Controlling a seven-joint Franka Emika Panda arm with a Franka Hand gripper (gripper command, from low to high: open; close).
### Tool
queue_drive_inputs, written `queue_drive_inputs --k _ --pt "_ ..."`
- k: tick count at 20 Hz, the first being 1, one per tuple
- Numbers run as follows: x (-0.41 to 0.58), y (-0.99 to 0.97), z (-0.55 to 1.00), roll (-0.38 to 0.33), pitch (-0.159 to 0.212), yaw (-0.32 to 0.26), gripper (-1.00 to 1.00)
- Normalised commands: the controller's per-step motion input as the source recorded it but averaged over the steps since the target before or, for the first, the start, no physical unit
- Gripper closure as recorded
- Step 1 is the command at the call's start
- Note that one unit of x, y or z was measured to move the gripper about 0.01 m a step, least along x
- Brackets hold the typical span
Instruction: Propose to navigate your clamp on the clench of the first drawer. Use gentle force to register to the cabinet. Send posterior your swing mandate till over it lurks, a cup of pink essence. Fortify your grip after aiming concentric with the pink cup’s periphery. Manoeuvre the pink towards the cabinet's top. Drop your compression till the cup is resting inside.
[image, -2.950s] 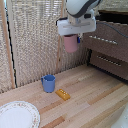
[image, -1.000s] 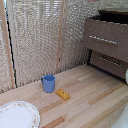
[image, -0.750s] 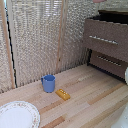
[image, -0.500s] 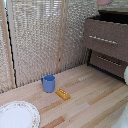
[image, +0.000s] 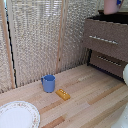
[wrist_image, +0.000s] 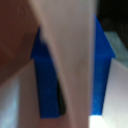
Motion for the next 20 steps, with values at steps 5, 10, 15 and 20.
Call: queue_drive_inputs --k 5,10,15,20 --pt "0.008 -0.1 -0.11 0.0 -0.088 0.002 -1.0" --pt "0.031 0.15 0.44 0.026 0.041 0.002 -1.0" --pt "0.079 0.27 0.83 0.065 0.099 0.0 -1.0" --pt "0.053 0.33 0.81 0.044 0.065 -0.018 -1.0"
